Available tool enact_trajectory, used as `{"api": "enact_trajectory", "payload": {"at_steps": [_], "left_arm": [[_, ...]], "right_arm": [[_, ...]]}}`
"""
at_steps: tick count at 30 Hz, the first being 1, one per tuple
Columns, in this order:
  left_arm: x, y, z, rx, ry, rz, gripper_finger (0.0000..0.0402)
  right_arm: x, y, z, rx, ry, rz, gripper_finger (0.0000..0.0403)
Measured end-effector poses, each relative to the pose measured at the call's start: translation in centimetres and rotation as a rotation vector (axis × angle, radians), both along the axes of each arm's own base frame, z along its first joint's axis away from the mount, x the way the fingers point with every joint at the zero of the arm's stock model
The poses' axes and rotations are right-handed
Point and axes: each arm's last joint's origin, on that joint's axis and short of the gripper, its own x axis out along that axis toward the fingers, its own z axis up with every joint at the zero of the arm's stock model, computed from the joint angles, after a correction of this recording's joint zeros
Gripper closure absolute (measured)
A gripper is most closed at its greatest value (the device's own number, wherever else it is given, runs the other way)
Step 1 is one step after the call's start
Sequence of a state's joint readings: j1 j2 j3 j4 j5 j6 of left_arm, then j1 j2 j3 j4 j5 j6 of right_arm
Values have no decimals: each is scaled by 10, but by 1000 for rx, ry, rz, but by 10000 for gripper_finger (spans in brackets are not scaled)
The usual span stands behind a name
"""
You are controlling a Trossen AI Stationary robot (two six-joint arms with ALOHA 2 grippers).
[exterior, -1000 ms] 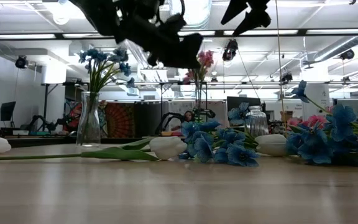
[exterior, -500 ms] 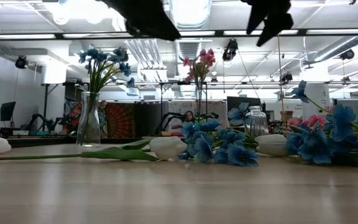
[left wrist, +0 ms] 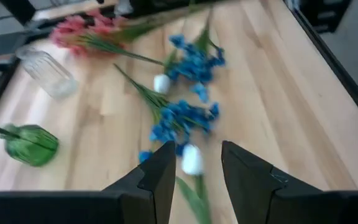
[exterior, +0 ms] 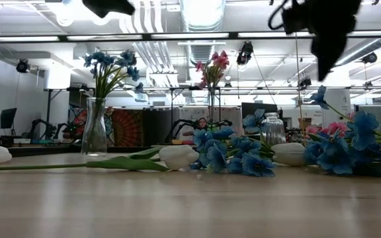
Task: Sort flowers into vase by color
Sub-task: Put the middle right white flower into the right transparent vase
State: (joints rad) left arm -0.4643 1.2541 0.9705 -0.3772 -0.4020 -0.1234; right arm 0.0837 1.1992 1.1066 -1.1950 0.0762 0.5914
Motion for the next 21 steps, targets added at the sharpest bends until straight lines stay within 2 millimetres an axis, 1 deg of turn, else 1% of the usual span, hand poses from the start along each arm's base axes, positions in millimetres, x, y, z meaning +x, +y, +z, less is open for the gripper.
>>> {"api": "enact_trajectory", "payload": {"at_steps": [4, 7, 10, 14, 18, 21], "left_arm": [[-5, -8, -3, -25, 24, -4, 287], [-7, -10, -4, -24, 39, -8, 287], [-12, -8, -6, -43, 84, 27, 287], [-24, -1, -10, -95, 166, 156, 287], [-33, 6, -14, -95, 209, 307, 287], [-36, 9, -15, -68, 208, 361, 287]], "right_arm": [[-10, 19, -28, 76, 91, 48, 75], [-18, 35, -47, 82, 125, 100, 77], [-25, 53, -59, 69, 130, 142, 77], [-35, 71, -66, 40, 121, 143, 78], [-40, 82, -67, 30, 108, 144, 78], [-41, 85, -67, 8, 94, 135, 78]]}}
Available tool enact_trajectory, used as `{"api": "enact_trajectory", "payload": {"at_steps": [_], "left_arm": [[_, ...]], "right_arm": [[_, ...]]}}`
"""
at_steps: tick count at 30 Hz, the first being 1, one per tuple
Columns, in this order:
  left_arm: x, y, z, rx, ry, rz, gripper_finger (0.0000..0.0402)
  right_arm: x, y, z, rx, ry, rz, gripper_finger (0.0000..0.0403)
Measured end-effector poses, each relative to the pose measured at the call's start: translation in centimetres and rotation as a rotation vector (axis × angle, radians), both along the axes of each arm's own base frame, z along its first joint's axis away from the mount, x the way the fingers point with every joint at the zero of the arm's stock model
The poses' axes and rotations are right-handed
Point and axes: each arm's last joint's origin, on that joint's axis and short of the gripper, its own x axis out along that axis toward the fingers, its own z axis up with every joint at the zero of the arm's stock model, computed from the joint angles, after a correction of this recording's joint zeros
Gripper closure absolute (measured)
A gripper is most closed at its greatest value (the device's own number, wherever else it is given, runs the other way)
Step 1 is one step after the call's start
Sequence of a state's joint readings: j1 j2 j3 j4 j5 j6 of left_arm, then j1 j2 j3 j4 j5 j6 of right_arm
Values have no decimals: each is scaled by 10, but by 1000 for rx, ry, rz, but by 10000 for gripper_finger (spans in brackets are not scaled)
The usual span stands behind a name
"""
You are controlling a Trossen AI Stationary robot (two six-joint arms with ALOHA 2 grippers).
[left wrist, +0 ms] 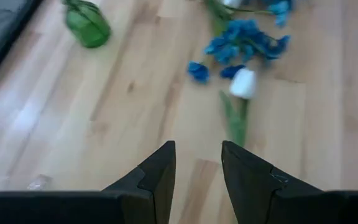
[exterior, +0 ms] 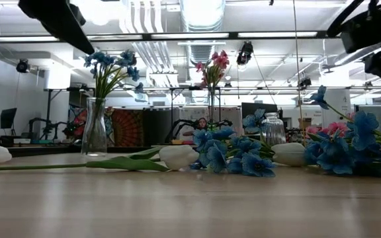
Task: Sort flowers into vase by color
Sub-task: Put the middle right white flower into the right transparent vase
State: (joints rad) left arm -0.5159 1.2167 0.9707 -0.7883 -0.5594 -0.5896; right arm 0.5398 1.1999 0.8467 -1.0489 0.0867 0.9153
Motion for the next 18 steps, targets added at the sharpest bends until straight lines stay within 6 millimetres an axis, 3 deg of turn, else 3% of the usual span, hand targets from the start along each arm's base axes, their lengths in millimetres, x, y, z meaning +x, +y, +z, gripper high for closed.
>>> {"api": "enact_trajectory", "payload": {"at_steps": [8, 18], "left_arm": [[0, 1, 1, 27, -10, 6, 287], [0, 1, 1, 41, -11, 1, 287]], "right_arm": [[-2, -2, -7, -37, -10, -1, 78], [-11, -6, -52, -5, -17, 8, 78]]}}
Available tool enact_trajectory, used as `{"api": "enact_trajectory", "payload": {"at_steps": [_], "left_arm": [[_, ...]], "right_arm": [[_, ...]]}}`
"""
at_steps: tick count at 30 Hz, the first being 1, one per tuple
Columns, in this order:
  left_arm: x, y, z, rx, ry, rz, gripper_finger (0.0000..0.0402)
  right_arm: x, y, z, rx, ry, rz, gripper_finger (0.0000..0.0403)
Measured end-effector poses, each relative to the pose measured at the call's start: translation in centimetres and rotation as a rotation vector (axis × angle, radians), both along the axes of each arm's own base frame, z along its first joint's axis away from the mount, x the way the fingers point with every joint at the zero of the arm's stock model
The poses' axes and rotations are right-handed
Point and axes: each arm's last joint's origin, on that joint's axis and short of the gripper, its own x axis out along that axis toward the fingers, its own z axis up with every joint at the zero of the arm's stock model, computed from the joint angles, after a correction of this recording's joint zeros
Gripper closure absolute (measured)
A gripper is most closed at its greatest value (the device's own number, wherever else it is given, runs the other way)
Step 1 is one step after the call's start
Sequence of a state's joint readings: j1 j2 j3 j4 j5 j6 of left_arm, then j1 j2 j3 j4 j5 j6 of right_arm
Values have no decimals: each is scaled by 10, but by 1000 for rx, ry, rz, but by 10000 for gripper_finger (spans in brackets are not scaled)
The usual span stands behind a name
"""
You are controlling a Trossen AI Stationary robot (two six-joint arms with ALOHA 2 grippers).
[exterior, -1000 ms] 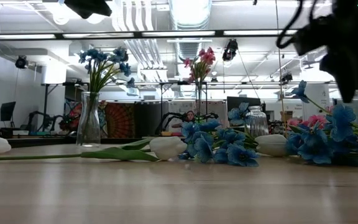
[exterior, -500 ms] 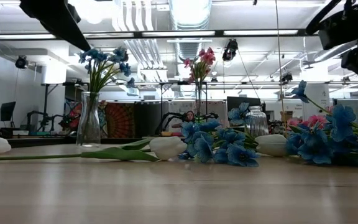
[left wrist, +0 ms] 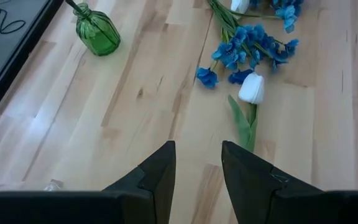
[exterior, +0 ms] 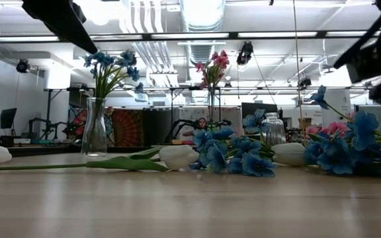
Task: Sort flowers into vase by color
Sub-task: Put the middle right white flower into the right transparent vase
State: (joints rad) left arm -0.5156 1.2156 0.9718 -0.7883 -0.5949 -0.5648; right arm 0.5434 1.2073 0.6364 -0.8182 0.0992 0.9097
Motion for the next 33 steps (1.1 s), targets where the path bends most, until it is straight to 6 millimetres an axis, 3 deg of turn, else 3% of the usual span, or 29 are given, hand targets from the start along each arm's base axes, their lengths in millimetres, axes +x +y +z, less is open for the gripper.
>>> {"api": "enact_trajectory", "payload": {"at_steps": [12, 15, 28, 33], "left_arm": [[1, 1, 1, 58, -18, 5, 287], [1, 1, 1, 57, -19, 5, 287], [1, 1, 1, 58, -19, 5, 287], [1, 1, 1, 60, -18, 2, 287]], "right_arm": [[-5, -4, -23, -39, 12, -42, 94], [-3, -3, -24, -28, 4, -40, 134], [1, -1, -24, -10, -45, -38, 374], [0, -2, -21, -10, -35, -51, 389]]}}
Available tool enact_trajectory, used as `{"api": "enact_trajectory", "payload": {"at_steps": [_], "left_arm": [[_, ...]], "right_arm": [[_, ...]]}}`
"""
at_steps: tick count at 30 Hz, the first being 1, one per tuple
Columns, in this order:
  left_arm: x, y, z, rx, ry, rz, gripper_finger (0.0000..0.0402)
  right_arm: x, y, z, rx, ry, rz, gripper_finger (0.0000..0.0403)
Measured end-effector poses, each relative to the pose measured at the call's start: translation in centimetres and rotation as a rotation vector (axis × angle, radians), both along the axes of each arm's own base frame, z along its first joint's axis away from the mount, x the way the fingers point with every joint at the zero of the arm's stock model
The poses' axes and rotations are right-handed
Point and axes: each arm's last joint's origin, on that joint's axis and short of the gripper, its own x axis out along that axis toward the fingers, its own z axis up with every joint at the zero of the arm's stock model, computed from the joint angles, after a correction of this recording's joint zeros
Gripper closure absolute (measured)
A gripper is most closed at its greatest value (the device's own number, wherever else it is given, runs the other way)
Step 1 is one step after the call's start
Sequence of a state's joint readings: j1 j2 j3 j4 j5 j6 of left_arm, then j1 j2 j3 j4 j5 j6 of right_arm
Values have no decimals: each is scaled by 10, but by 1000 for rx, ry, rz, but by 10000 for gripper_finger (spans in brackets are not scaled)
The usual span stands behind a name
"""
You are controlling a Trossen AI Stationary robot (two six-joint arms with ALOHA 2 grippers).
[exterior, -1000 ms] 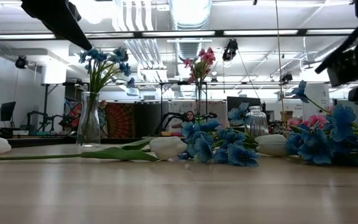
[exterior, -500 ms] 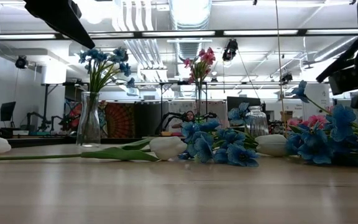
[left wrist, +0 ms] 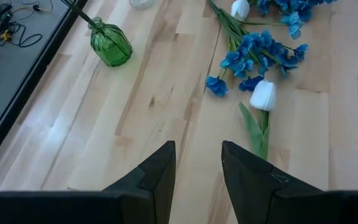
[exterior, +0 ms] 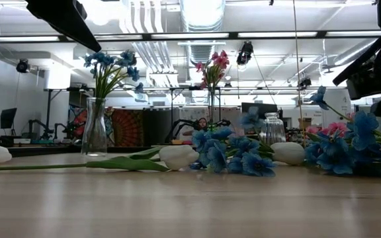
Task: Sort flowers into vase by color
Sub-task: Put the middle right white flower into the right transparent vase
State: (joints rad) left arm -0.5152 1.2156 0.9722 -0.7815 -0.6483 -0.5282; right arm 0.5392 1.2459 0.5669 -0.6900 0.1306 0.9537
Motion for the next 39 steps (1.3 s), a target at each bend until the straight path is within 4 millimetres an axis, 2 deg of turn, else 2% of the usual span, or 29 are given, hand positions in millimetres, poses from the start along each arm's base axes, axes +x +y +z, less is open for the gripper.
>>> {"api": "enact_trajectory", "payload": {"at_steps": [4, 8, 13, 26, 33, 39], "left_arm": [[0, 1, 0, 16, -10, 12, 287], [0, 1, 1, 25, -10, 7, 287], [0, 0, 1, 26, -11, 5, 287], [0, 0, 1, 32, -7, -1, 287], [0, 0, 1, 32, -7, -2, 287], [0, 0, 1, 40, -3, -9, 287]], "right_arm": [[1, 1, 18, -3, 33, 0, 390], [2, 0, 45, -60, 90, -7, 390], [9, -4, 77, -90, 60, -5, 390], [26, -12, 139, -177, -330, -8, 390], [31, -12, 160, -187, -574, 41, 390], [40, -12, 176, -315, -778, 99, 390]]}}
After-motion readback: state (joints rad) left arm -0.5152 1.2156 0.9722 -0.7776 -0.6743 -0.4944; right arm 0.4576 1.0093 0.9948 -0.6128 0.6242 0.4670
